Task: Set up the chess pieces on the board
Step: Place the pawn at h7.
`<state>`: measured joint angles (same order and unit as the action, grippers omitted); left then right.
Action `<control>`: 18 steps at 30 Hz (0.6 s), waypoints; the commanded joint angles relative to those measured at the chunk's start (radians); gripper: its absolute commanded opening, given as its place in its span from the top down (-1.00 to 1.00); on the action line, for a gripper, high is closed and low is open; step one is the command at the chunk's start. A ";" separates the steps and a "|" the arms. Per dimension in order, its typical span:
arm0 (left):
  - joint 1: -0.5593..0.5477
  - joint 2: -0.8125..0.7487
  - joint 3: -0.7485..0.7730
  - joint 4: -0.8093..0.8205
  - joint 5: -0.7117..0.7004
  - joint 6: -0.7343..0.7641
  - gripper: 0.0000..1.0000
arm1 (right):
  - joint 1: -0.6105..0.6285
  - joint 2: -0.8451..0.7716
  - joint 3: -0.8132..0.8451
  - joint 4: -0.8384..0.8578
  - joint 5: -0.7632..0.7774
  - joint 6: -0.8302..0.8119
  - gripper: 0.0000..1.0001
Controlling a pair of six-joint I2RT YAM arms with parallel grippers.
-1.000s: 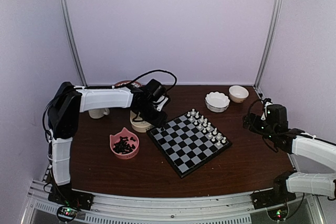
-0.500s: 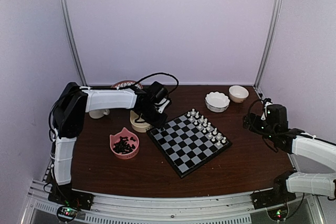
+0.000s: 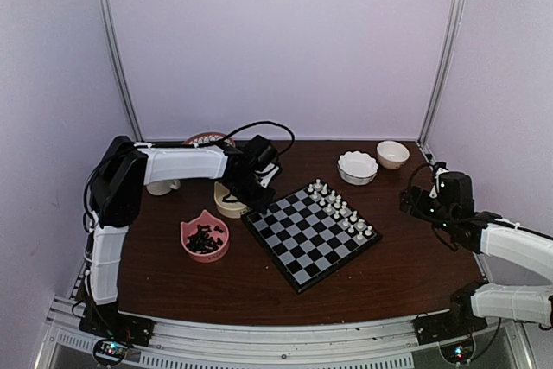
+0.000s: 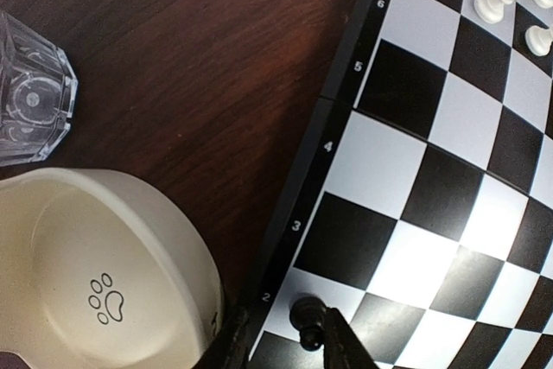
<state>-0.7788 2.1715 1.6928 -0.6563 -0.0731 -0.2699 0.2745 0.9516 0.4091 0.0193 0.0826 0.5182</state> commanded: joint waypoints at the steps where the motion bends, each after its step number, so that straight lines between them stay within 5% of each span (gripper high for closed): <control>1: 0.000 0.012 0.024 -0.003 -0.011 0.014 0.38 | 0.000 -0.004 0.032 0.004 -0.002 -0.015 -0.91; 11: -0.035 -0.159 -0.074 0.013 -0.011 -0.002 0.08 | -0.001 -0.001 0.031 0.004 -0.003 -0.017 -0.92; 18: -0.046 -0.359 -0.275 0.044 -0.094 -0.031 0.34 | -0.001 -0.001 0.030 0.008 -0.009 -0.014 -0.92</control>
<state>-0.8234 1.9182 1.5024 -0.6441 -0.1005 -0.2787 0.2745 0.9520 0.4126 0.0196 0.0818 0.5182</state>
